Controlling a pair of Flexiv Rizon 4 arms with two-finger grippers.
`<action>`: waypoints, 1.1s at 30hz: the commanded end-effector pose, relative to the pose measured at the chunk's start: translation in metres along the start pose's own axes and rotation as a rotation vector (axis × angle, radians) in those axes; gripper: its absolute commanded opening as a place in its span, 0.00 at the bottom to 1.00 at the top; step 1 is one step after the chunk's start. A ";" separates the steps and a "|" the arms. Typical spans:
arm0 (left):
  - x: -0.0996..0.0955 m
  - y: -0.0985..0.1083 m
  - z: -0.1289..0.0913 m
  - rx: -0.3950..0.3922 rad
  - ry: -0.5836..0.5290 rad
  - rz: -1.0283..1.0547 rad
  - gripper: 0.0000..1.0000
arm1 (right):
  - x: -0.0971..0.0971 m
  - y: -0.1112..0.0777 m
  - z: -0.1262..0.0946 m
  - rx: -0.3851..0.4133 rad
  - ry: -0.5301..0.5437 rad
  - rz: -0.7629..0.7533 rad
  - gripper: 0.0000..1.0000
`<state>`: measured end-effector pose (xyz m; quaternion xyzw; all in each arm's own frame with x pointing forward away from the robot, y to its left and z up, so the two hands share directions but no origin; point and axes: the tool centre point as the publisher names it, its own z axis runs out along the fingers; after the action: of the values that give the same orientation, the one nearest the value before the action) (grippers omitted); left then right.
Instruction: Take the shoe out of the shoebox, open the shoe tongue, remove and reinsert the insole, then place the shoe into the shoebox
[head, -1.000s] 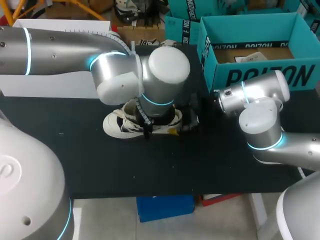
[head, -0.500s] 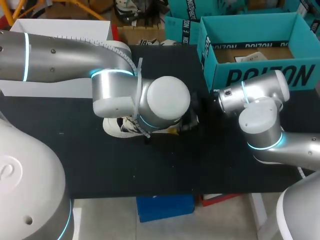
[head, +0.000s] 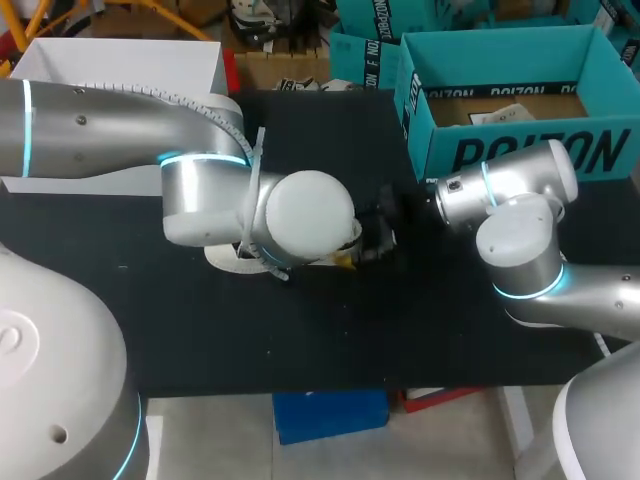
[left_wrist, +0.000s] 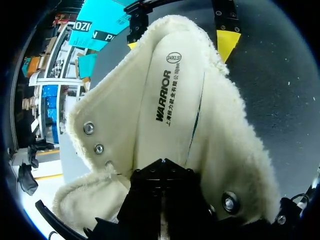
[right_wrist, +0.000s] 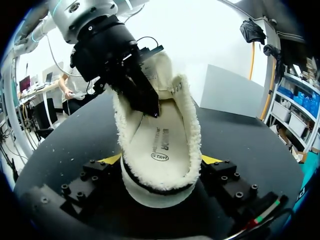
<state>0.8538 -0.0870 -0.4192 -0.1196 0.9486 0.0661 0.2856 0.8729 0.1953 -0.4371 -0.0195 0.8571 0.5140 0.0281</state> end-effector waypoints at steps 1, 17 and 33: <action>-0.001 0.014 0.114 0.042 0.045 0.009 0.00 | -0.001 -0.005 -0.003 0.003 0.001 0.002 0.00; 0.033 -0.007 0.058 0.224 0.314 0.207 0.00 | -0.001 -0.005 -0.003 0.003 0.001 0.002 0.00; 0.030 -0.018 0.004 0.237 0.383 0.304 0.00 | -0.001 -0.005 -0.003 0.003 0.001 0.002 0.00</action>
<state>0.8448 -0.1046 -0.4281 0.0489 0.9938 -0.0320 0.0945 0.8721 0.1917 -0.4384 -0.0196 0.8575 0.5133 0.0281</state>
